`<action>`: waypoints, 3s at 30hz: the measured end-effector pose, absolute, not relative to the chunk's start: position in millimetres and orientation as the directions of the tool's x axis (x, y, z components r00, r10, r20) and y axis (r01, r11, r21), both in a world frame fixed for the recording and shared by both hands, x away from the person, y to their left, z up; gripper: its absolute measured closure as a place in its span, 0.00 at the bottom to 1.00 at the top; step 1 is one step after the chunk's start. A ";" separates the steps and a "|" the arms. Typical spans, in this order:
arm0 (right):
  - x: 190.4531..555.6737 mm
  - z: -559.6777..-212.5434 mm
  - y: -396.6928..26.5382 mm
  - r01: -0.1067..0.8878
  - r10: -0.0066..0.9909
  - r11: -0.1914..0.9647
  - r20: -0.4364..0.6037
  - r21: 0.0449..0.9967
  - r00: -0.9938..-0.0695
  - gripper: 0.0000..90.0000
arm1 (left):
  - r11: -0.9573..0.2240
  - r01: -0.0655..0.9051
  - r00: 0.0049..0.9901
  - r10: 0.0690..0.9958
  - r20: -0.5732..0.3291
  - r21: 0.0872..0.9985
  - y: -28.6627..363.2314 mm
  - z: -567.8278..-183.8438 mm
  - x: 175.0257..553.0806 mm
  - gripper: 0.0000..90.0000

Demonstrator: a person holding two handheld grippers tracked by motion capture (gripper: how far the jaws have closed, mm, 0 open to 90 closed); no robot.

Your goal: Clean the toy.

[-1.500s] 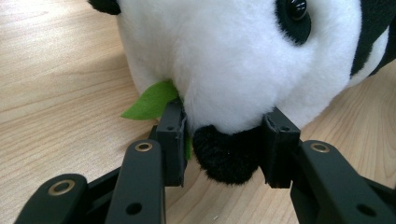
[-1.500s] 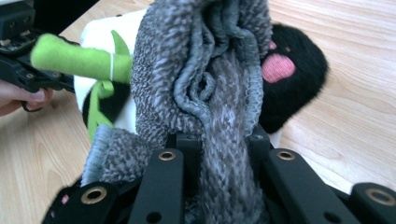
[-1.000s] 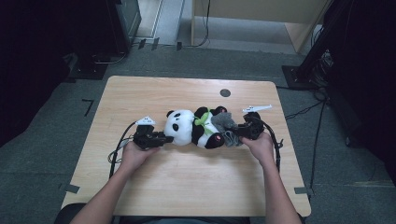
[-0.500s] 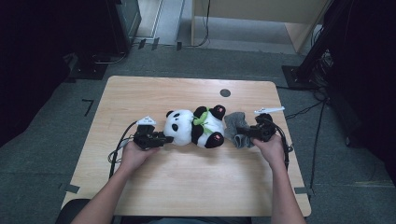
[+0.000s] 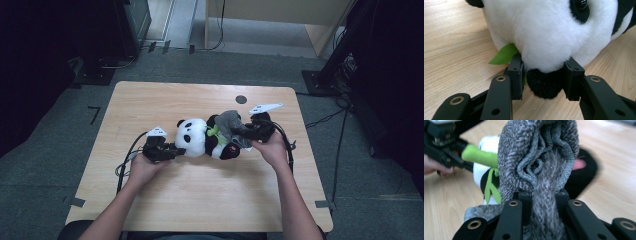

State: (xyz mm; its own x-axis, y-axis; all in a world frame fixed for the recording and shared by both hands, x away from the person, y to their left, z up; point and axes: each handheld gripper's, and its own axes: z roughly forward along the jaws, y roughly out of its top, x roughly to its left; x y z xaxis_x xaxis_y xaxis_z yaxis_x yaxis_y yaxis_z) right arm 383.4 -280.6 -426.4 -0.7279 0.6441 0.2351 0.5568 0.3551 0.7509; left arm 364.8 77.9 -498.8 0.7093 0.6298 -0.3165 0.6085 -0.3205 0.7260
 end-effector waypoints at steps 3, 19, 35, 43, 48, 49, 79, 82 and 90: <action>389.2 -436.1 -280.8 0.600 0.644 0.312 0.300 0.737 -0.703 0.84 | -0.302 0.616 0.702 0.629 -0.333 0.727 78.2 -499.4 365.5 0.66; 382.4 -463.5 -310.3 0.671 0.703 0.220 0.362 0.708 -0.612 0.85 | -0.295 0.626 0.695 0.630 -0.345 0.722 77.5 -498.5 368.6 0.67; 379.7 -483.5 -321.8 0.730 0.776 0.197 0.351 0.654 -0.524 0.85 | -0.264 0.660 0.668 0.636 -0.388 0.703 78.5 -496.5 377.6 0.67; 385.0 -497.1 -323.1 0.779 0.816 0.226 0.323 0.585 -0.479 0.85 | -0.257 0.662 0.661 0.643 -0.387 0.704 79.3 -496.0 378.5 0.67; 383.7 -488.5 -337.2 0.791 0.830 0.200 0.329 0.578 -0.450 0.85 | -0.236 0.661 0.648 0.657 -0.384 0.712 80.7 -498.4 382.7 0.69; 382.1 -484.0 -340.3 0.786 0.828 0.186 0.336 0.590 -0.448 0.85 | -0.236 0.657 0.647 0.663 -0.376 0.716 80.2 -498.4 382.9 0.69; 357.9 -443.6 -302.2 0.698 0.711 0.204 0.386 0.686 -0.587 0.85 | -0.197 0.667 0.601 0.712 -0.362 0.719 67.8 -499.3 377.9 0.70; 359.2 -447.9 -306.6 0.697 0.735 0.149 0.394 0.701 -0.552 0.85 | -0.198 0.669 0.600 0.713 -0.363 0.716 67.8 -498.9 378.6 0.71; 362.2 -456.1 -321.3 0.718 0.747 0.082 0.434 0.691 -0.504 0.85 | -0.200 0.674 0.602 0.707 -0.371 0.711 71.1 -499.0 381.8 0.71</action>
